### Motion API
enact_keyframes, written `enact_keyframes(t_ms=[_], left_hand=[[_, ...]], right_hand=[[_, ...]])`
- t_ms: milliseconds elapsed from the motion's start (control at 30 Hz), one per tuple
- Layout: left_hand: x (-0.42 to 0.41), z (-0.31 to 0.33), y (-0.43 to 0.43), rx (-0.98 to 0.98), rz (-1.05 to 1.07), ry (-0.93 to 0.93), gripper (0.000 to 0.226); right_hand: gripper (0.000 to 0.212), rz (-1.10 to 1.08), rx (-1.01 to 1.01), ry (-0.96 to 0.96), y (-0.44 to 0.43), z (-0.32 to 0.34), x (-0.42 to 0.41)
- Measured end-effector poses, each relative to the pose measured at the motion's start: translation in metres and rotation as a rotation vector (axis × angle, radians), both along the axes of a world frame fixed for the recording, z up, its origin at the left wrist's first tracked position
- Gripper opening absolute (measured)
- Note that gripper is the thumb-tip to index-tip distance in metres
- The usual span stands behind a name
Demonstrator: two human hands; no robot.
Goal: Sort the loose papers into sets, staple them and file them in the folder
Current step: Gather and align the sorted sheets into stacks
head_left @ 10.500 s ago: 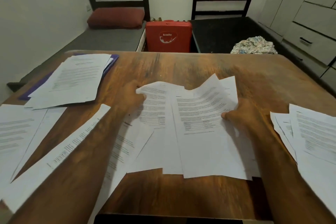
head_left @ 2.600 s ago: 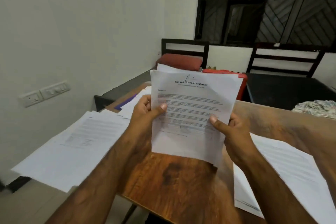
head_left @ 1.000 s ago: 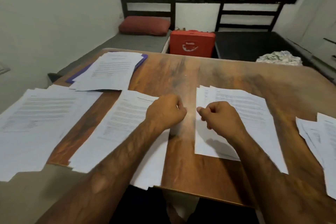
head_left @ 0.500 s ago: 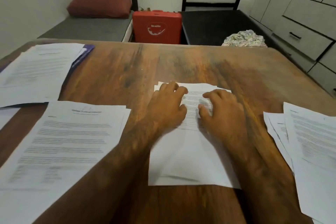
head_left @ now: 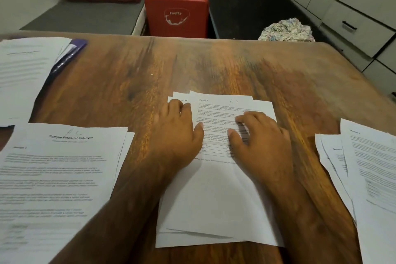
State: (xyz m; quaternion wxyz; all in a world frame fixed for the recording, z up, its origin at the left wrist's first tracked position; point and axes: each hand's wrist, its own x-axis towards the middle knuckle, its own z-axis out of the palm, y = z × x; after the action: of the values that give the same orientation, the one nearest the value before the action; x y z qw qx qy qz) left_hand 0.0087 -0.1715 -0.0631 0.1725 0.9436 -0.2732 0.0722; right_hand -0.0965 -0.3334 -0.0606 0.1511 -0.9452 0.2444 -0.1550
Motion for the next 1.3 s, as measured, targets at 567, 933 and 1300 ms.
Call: enact_keyframes(t_ms=[567, 933, 1300], left_hand=[[0.000, 0.015, 0.011, -0.814, -0.188, 0.370, 0.027], [0.016, 0.055, 0.037, -0.953, -0.040, 0.560, 0.033], [0.005, 0.098, 0.164, -0.570, 0.289, 0.412, 0.015]], right_hand=[[0.064, -0.065, 0.092, -0.279, -0.007, 0.011, -0.002], [0.030, -0.002, 1.143, -0.476, 0.001, 0.034, -0.010], [0.028, 0.161, 1.046, -0.336, 0.039, 0.045, -0.003]])
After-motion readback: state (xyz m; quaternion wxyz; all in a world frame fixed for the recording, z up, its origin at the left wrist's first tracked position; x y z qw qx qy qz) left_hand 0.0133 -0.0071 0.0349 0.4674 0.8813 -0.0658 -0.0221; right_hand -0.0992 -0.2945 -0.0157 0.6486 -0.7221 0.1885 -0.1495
